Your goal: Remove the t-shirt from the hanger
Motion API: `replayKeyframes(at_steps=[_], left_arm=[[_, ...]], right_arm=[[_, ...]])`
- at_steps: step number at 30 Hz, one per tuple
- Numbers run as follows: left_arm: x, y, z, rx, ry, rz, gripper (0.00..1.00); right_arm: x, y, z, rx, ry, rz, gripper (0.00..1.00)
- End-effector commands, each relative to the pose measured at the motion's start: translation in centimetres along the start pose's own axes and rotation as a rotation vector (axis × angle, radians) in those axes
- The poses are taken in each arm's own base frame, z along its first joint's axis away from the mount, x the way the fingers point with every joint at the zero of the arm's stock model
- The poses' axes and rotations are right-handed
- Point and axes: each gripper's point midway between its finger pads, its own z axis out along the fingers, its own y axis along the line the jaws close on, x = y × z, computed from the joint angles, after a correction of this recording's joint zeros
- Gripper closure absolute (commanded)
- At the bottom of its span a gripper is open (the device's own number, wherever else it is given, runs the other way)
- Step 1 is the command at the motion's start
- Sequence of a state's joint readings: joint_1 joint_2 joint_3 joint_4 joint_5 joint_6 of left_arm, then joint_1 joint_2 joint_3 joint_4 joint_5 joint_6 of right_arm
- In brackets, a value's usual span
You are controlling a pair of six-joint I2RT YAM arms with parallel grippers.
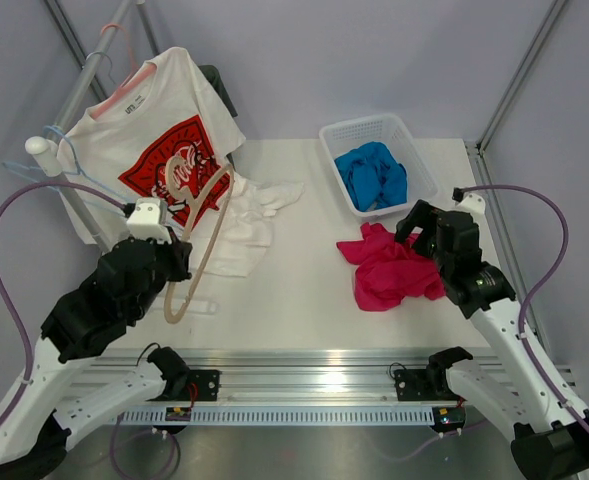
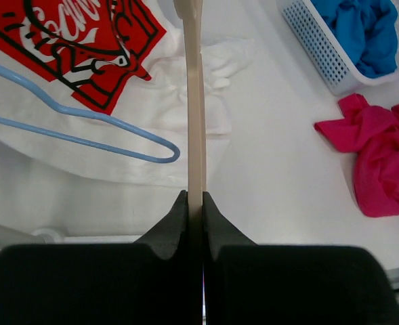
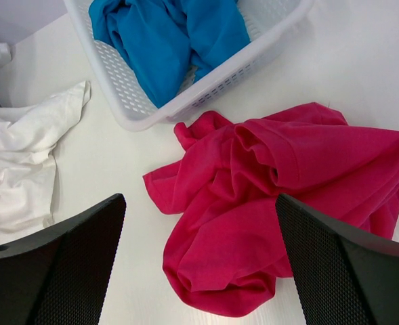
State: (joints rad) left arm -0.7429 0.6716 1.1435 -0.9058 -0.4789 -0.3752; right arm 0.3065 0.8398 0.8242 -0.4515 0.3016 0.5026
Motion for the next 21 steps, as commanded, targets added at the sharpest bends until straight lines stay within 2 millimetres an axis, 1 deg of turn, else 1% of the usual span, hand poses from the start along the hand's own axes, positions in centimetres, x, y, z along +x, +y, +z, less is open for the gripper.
replayKeyframes(at_steps=[1, 3, 4, 5, 8, 9, 11, 12, 13, 14, 15, 19, 21], left_arm=[[-3.7, 1.3, -0.7, -0.092, -0.135, -0.118, 1.0], [-4.6, 0.9, -0.2, -0.105, -0.153, -0.152, 1.0], [-5.5, 0.8, -0.3, -0.11, -0.167, -0.168, 1.0], [-5.6, 0.5, 0.5, -0.131, -0.152, -0.163, 1.0], [-7.1, 0.9, 1.2, -0.208, -0.18, -0.19, 1.0], [-7.2, 1.3, 1.9, -0.264, -0.183, -0.184, 1.0], [-7.6, 2.0, 2.3, -0.332, -0.199, -0.19, 1.0], [-7.7, 2.9, 2.5, -0.404, -0.218, -0.201, 1.0], [-7.8, 3.7, 2.5, -0.455, -0.239, -0.208, 1.0], [-7.8, 3.6, 2.5, -0.454, -0.243, -0.223, 1.0], [-7.9, 4.1, 2.4, -0.481, -0.261, -0.241, 1.0], [-8.2, 4.1, 2.4, -0.485, -0.283, -0.243, 1.0], [-8.7, 4.7, 2.1, -0.522, -0.309, -0.253, 1.0]], right_arm=[[-1.3, 1.1, -1.4, -0.061, -0.015, -0.016, 0.0], [-1.6, 1.3, -1.9, -0.07, -0.018, -0.015, 0.0], [-1.5, 1.3, -2.0, -0.075, -0.012, -0.018, 0.0], [-1.6, 1.4, -2.3, -0.085, -0.017, -0.02, 0.01], [-1.6, 1.6, -2.4, -0.096, -0.011, -0.037, 0.0], [-1.7, 1.5, -2.3, -0.09, -0.011, -0.049, 0.0], [-1.7, 1.1, -2.0, -0.065, -0.009, -0.068, 0.0], [-1.9, 1.0, -2.0, -0.061, -0.012, -0.085, 0.01], [-2.0, 0.9, -1.8, -0.053, -0.013, -0.098, 0.0], [-2.0, 0.9, -1.7, -0.05, -0.013, -0.098, 0.0], [-1.9, 0.9, -1.6, -0.05, -0.012, -0.108, 0.0], [-1.5, 1.3, -0.9, -0.064, -0.002, -0.104, 0.01], [-1.2, 1.4, -0.7, -0.069, 0.009, -0.104, 0.0]])
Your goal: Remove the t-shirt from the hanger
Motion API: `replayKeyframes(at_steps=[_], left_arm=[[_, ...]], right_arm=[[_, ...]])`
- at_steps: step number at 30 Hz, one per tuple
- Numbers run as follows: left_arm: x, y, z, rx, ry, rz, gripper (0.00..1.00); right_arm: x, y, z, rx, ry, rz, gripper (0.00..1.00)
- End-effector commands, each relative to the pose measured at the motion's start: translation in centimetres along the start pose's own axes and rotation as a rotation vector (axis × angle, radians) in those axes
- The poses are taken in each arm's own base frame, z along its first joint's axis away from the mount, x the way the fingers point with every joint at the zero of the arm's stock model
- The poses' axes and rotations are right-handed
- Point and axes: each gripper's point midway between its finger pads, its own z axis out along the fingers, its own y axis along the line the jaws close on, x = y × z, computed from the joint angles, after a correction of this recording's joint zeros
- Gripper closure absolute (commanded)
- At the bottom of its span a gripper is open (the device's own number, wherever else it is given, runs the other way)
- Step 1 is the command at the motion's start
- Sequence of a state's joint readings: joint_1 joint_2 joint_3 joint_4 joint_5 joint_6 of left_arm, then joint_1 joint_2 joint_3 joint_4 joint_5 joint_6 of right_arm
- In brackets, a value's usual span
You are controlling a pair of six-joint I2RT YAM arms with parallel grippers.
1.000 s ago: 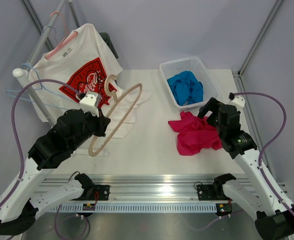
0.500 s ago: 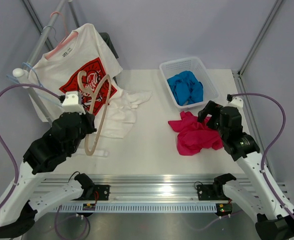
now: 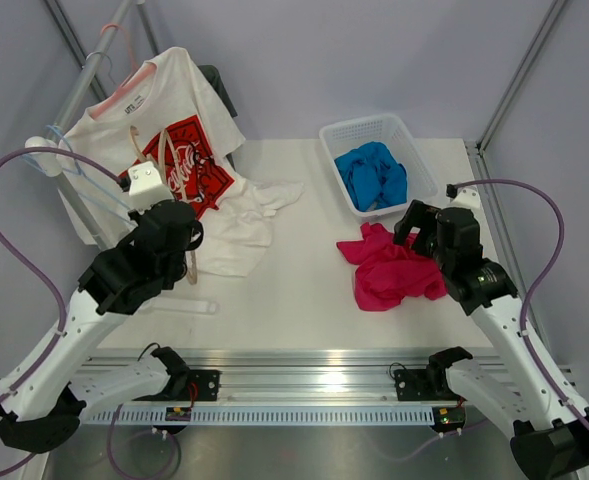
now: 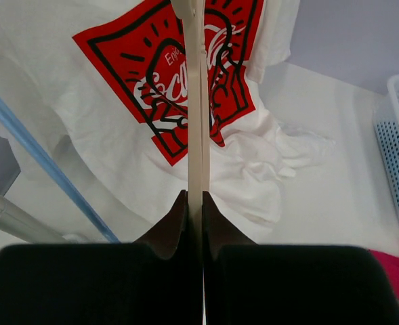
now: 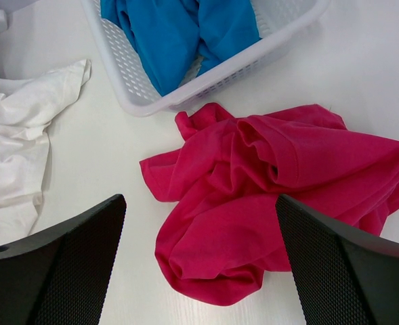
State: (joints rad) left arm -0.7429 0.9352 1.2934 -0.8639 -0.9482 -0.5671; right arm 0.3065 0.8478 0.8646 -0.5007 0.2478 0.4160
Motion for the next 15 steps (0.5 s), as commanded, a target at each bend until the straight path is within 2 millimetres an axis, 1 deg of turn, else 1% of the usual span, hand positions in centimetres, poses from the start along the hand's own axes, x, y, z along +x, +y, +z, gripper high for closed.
replayKeyframes(at_steps=[1, 2, 3, 6, 7, 13, 15], left_arm=[[-3.3, 1.1, -0.1, -0.09, -0.125, -0.13, 1.0], [-3.6, 0.9, -0.3, -0.078, -0.115, -0.141, 1.0], [-3.3, 0.7, -0.3, -0.067, -0.104, -0.135, 1.0], [-3.5, -0.2, -0.4, -0.023, -0.083, -0.127, 1.0], [-3.7, -0.1, -0.5, -0.022, -0.084, -0.125, 1.0], [-3.9, 1.5, -0.9, -0.086, -0.093, -0.117, 1.0], [-3.8, 1.4, -1.3, -0.047, -0.079, -0.143, 1.0]], right_arm=[[-1.1, 0.7, 0.1, -0.024, -0.024, -0.015, 0.0], [-1.2, 0.7, 0.0, -0.022, -0.023, -0.014, 0.0], [-1.3, 0.7, 0.0, -0.021, -0.025, -0.014, 0.01], [-1.7, 0.7, -0.2, -0.019, -0.036, -0.013, 0.01], [-1.7, 0.7, -0.4, -0.021, -0.035, -0.014, 0.0], [-2.4, 0.6, -1.3, -0.019, -0.042, -0.019, 0.0], [-2.4, 0.5, -1.4, -0.016, -0.046, -0.022, 0.0]])
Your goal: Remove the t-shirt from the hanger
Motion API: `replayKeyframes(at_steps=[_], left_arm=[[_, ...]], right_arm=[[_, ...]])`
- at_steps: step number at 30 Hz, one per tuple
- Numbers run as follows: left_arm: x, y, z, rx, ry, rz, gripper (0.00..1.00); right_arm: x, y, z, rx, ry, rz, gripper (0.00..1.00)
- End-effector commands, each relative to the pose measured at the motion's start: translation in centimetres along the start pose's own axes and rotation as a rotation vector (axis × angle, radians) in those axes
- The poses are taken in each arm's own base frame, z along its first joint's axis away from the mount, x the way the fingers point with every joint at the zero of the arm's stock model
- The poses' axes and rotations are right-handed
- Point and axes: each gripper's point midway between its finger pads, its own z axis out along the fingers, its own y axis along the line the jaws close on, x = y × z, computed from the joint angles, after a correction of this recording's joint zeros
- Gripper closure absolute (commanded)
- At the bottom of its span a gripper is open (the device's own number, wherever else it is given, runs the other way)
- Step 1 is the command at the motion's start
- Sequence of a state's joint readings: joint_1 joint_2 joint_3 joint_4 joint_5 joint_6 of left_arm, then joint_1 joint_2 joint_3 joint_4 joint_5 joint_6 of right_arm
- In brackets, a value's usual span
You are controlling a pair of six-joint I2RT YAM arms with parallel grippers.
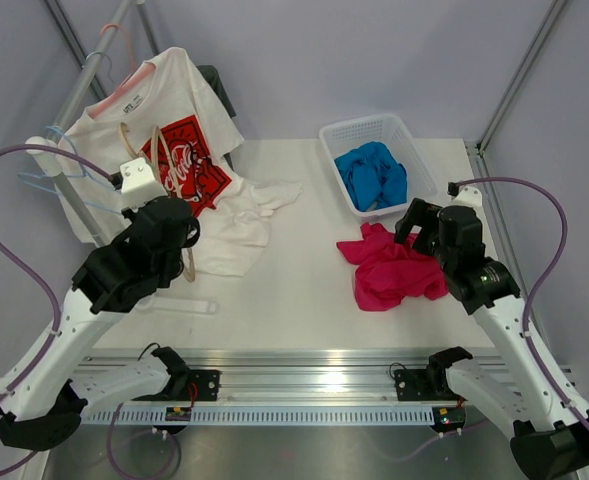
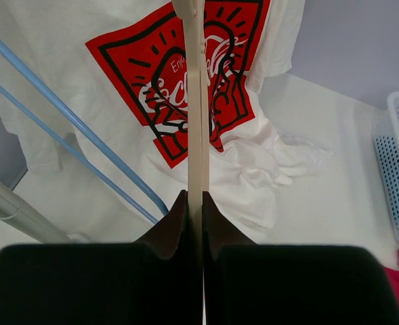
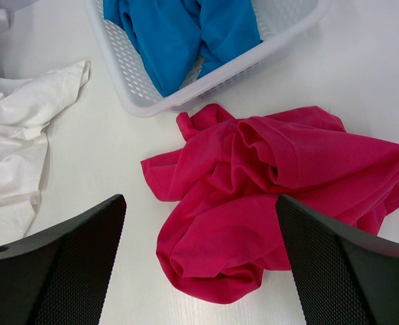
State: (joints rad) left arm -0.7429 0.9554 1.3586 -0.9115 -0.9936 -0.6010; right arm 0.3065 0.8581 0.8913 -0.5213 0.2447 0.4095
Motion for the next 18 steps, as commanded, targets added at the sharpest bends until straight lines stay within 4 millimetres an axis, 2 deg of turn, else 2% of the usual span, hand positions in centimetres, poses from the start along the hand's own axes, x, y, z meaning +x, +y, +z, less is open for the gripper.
replayKeyframes(at_steps=[1, 2, 9, 12, 15, 18], left_arm=[[-2.1, 0.6, -1.0, 0.012, -0.044, -0.116, 1.0], [-1.8, 0.6, -1.3, 0.031, -0.027, -0.119, 1.0], [-1.7, 3.7, -3.1, 0.035, -0.012, -0.158, 1.0], [-1.6, 5.4, -3.7, -0.012, 0.001, -0.125, 1.0], [-1.3, 6.2, -3.4, -0.069, 0.0, -0.099, 1.0], [-1.7, 6.1, -3.1, -0.106, -0.022, -0.12, 1.0]], right_arm=[[-2.0, 0.3, -1.3, -0.016, -0.053, -0.014, 0.0], [-2.1, 0.3, -1.4, -0.016, -0.054, -0.015, 0.01], [-1.5, 0.7, -1.6, -0.032, -0.009, -0.015, 0.0], [-1.4, 0.6, -1.8, -0.033, -0.005, -0.016, 0.0], [-1.4, 1.1, -1.8, -0.055, -0.001, -0.007, 0.01], [-1.6, 1.6, -1.7, -0.072, 0.006, -0.004, 0.0]])
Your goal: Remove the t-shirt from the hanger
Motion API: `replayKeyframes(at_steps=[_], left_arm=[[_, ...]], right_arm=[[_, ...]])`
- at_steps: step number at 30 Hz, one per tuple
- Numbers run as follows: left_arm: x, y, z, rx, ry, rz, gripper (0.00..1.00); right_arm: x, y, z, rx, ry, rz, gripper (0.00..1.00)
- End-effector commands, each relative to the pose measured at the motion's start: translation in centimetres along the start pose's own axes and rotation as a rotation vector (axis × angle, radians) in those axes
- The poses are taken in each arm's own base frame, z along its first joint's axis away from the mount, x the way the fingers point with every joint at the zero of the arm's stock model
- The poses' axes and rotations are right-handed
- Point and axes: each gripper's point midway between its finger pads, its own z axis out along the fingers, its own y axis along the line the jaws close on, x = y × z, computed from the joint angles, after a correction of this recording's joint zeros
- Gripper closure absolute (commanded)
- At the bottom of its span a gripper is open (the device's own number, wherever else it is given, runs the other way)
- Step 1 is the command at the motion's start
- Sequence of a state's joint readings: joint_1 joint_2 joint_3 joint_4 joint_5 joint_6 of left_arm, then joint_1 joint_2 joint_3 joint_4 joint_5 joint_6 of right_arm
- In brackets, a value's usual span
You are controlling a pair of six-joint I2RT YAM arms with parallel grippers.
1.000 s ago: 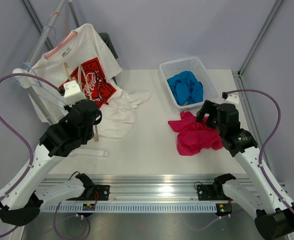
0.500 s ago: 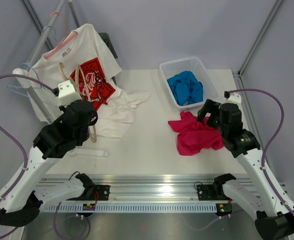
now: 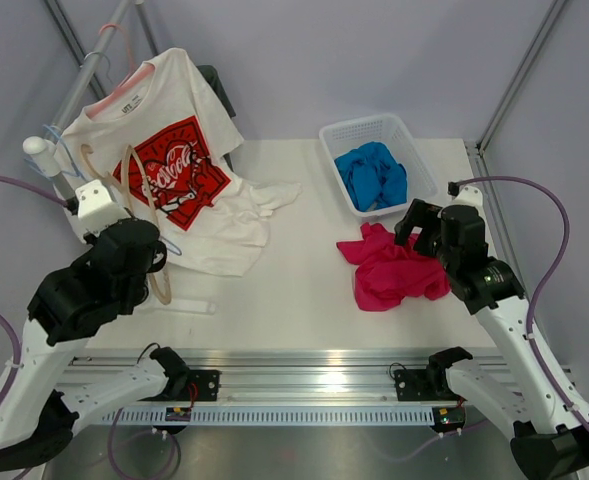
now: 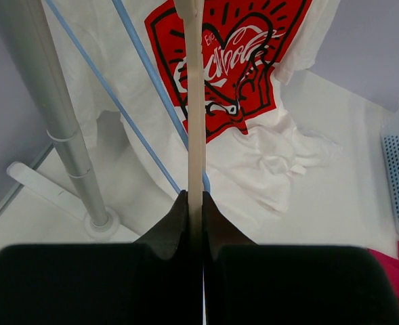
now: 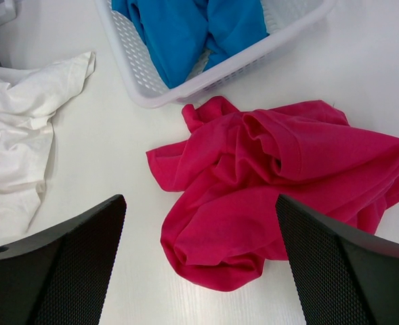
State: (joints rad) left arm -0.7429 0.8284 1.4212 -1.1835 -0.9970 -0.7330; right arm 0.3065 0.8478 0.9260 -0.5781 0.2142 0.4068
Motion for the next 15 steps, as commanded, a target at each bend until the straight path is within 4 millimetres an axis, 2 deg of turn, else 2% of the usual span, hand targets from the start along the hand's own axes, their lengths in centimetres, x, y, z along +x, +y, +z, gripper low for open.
replayKeyframes(at_steps=[1, 4, 7, 9, 13, 15], left_arm=[[-1.9, 0.7, 0.3, -0.095, -0.08, -0.087, 1.0], [-2.8, 0.6, 0.6, -0.137, -0.127, -0.134, 1.0], [-3.0, -0.9, 1.4, -0.16, -0.125, -0.099, 1.0], [-2.1, -2.0, 2.1, -0.165, -0.1, -0.097, 1.0], [-0.6, -2.2, 2.8, -0.189, -0.093, -0.137, 1.0], [-0.6, -2.2, 2.9, -0.197, -0.098, -0.145, 1.0]], right_arm=[[-1.5, 1.2, -0.8, -0.05, -0.017, -0.002, 0.0], [-1.5, 1.2, -0.5, -0.047, -0.019, -0.015, 0.01], [-1.4, 0.8, 0.0, -0.031, -0.026, -0.038, 0.01], [-1.3, 0.6, 0.4, -0.017, -0.018, -0.058, 0.01], [-1.1, 1.0, 1.0, -0.028, 0.0, -0.065, 0.0], [-1.1, 1.1, 1.1, -0.03, 0.008, -0.064, 0.0]])
